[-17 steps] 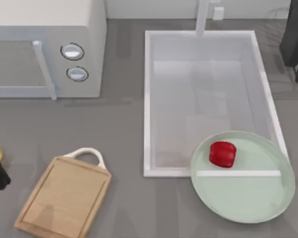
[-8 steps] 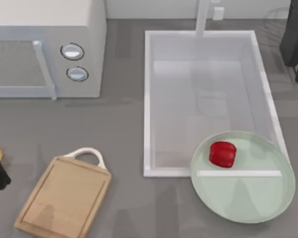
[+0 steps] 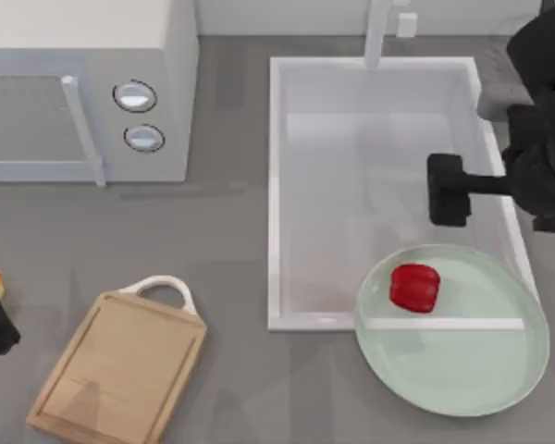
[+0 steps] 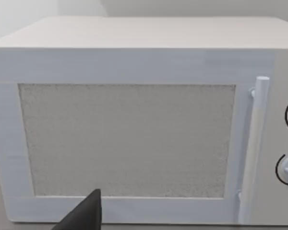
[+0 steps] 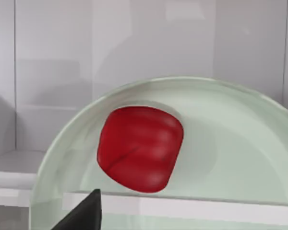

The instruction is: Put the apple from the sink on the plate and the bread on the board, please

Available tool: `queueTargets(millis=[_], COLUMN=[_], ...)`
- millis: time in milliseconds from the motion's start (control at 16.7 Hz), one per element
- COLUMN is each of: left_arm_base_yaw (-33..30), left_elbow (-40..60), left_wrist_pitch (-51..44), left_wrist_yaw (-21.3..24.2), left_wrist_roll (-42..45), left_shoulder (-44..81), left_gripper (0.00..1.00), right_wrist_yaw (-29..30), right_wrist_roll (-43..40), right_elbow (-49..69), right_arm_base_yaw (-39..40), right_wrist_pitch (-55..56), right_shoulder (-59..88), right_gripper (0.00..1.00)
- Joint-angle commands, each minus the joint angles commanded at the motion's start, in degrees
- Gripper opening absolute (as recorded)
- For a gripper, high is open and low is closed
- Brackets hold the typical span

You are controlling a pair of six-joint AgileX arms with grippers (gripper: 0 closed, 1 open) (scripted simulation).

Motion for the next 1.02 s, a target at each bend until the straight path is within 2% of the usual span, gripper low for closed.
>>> queueTargets(millis=[420,1020], left_arm_base_yaw=[0.00,0.00], left_elbow=[0.00,0.00], left_wrist_pitch=[0.00,0.00], left_wrist_yaw=[0.00,0.00], left_wrist_roll=[0.00,0.00], left_shoulder=[0.00,0.00], left_gripper=[1.00,1.00], right_wrist_yaw=[0.02,0.02], right_wrist_roll=[6.05,6.65], right_elbow=[17.18,17.48], right_arm_base_yaw=[5.85,6.21], right_wrist_pitch=[-11.74,-10.56], right_shoulder=[23.56,27.27], right_gripper=[1.00,1.00])
